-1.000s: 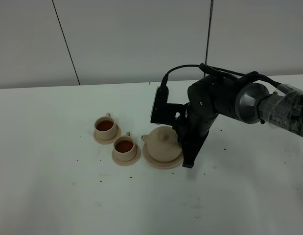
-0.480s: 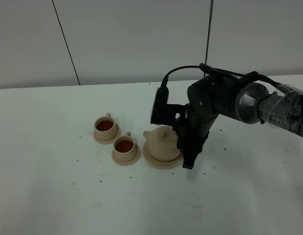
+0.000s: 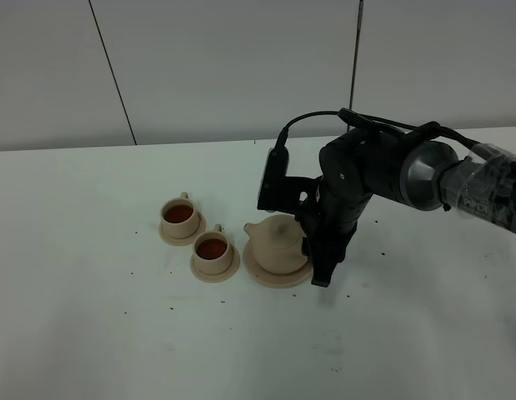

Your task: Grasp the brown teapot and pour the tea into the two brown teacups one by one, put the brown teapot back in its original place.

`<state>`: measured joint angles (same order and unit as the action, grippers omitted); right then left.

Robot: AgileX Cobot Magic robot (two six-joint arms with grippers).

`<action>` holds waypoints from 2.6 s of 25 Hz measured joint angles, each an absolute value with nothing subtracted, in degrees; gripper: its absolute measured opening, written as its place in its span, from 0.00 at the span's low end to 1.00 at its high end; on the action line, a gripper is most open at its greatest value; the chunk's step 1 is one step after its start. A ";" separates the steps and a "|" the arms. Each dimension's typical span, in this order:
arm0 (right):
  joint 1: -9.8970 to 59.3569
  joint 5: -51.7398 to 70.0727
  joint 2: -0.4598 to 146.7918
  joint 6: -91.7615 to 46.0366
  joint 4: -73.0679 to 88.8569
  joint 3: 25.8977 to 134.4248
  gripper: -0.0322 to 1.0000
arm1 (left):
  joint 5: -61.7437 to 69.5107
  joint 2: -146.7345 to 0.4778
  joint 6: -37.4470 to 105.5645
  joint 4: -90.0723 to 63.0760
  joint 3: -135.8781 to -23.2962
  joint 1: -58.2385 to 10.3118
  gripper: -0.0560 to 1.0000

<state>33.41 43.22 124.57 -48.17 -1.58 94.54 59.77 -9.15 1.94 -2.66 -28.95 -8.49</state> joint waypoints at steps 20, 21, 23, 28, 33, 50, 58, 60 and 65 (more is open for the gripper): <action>24.04 52.82 104.18 -34.90 -2.72 94.54 0.38 | 59.77 -9.15 1.94 -2.66 -28.95 -8.49 0.28; 22.97 53.14 103.01 -34.90 -1.18 94.54 0.37 | 59.77 -9.15 1.94 -2.66 -28.95 -8.49 0.28; 21.30 53.58 100.56 -34.90 1.42 94.54 0.34 | 59.77 -9.15 1.94 -2.66 -28.95 -8.49 0.28; 17.75 54.81 94.28 -34.86 2.80 94.54 0.30 | 59.77 -9.15 1.94 -2.66 -28.95 -8.49 0.28; 13.80 55.41 87.12 -34.65 3.57 92.46 0.29 | 59.77 -9.15 1.94 -2.66 -28.95 -8.49 0.28; -3.97 38.29 52.93 -28.18 1.12 54.96 0.29 | 59.77 -9.15 1.94 -2.66 -28.95 -8.49 0.28; -5.29 42.67 39.62 -16.58 -11.63 51.51 0.29 | 59.77 -9.15 1.94 -2.66 -28.95 -8.49 0.28; -5.29 47.69 38.07 -14.46 -13.94 51.51 0.29 | 59.77 -9.15 1.94 -2.66 -28.95 -8.49 0.28; -5.29 54.10 32.44 -12.82 -15.16 50.87 0.29 | 59.77 -9.15 1.94 -2.66 -28.95 -8.49 0.28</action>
<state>-5.29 54.10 32.44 -12.82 -15.16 50.87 59.77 -9.15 1.94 -2.66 -28.95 -8.49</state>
